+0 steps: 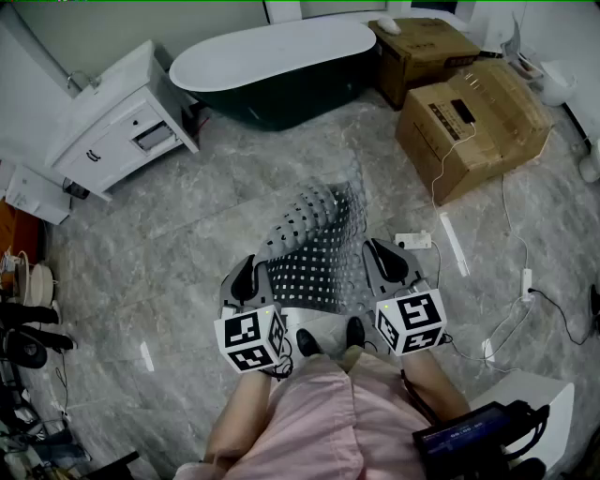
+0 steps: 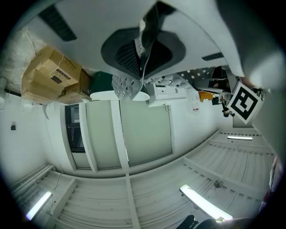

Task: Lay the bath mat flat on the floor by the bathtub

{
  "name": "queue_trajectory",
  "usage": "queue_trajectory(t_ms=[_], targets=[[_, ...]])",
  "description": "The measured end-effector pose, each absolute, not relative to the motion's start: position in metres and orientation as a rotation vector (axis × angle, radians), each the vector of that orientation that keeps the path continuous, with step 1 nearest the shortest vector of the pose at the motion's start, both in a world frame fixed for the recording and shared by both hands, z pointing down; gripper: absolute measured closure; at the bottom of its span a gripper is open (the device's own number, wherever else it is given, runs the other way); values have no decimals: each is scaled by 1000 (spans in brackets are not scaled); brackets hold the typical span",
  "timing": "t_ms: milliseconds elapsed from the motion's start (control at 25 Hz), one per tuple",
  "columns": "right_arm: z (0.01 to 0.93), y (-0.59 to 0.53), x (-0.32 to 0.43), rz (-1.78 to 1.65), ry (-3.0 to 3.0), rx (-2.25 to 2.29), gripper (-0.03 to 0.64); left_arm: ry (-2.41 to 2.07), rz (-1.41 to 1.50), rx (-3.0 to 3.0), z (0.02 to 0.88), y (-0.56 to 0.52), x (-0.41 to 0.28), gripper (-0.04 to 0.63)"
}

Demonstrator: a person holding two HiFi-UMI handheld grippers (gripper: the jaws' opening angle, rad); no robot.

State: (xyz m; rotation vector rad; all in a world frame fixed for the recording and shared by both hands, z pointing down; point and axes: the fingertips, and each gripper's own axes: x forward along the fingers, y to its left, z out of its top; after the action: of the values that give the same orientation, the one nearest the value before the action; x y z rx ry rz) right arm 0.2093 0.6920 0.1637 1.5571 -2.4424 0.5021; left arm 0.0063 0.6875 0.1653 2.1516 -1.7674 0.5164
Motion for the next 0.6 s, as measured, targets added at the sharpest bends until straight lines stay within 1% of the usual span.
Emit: queue_trajectory(t_ms=[600], targets=[[162, 695, 208, 553, -2480, 1561, 586, -1770, 514, 2131, 162, 696, 4, 557]])
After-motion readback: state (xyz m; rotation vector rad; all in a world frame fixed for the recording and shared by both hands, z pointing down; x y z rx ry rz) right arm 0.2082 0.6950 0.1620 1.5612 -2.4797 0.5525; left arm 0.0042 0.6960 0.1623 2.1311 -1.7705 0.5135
